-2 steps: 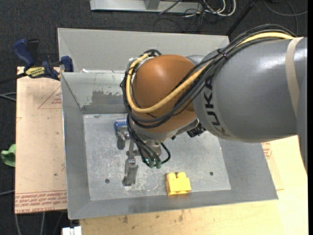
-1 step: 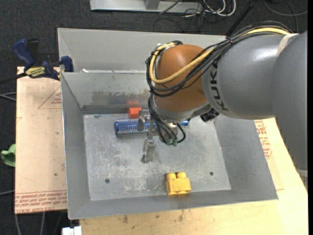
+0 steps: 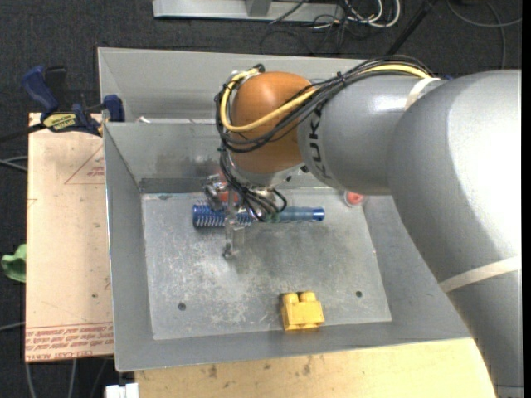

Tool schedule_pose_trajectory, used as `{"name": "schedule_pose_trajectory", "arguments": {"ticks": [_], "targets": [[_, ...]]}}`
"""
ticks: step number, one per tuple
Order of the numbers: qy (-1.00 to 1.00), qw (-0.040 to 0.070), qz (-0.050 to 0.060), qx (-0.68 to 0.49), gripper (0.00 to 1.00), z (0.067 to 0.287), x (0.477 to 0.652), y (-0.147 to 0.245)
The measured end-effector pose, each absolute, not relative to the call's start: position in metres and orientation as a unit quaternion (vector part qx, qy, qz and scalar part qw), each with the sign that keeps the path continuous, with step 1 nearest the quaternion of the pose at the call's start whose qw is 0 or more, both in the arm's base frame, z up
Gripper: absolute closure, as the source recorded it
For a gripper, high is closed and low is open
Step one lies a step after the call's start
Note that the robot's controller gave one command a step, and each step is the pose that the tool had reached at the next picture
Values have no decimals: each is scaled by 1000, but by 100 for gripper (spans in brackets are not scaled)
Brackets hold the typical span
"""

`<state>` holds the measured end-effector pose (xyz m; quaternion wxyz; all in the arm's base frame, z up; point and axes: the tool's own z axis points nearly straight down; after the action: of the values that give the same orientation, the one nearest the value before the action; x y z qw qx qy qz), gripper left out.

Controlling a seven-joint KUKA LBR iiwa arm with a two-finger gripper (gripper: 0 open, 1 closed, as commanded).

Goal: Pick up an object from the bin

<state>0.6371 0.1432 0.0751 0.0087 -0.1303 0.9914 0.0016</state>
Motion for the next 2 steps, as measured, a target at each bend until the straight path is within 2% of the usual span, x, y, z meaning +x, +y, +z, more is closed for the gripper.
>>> {"name": "schedule_pose_trajectory", "arguments": {"ticks": [1, 2], "targets": [[991, 6, 2, -130, 100, 75, 636, 143], [987, 6, 0, -158, 100, 183, 627, 139]]}}
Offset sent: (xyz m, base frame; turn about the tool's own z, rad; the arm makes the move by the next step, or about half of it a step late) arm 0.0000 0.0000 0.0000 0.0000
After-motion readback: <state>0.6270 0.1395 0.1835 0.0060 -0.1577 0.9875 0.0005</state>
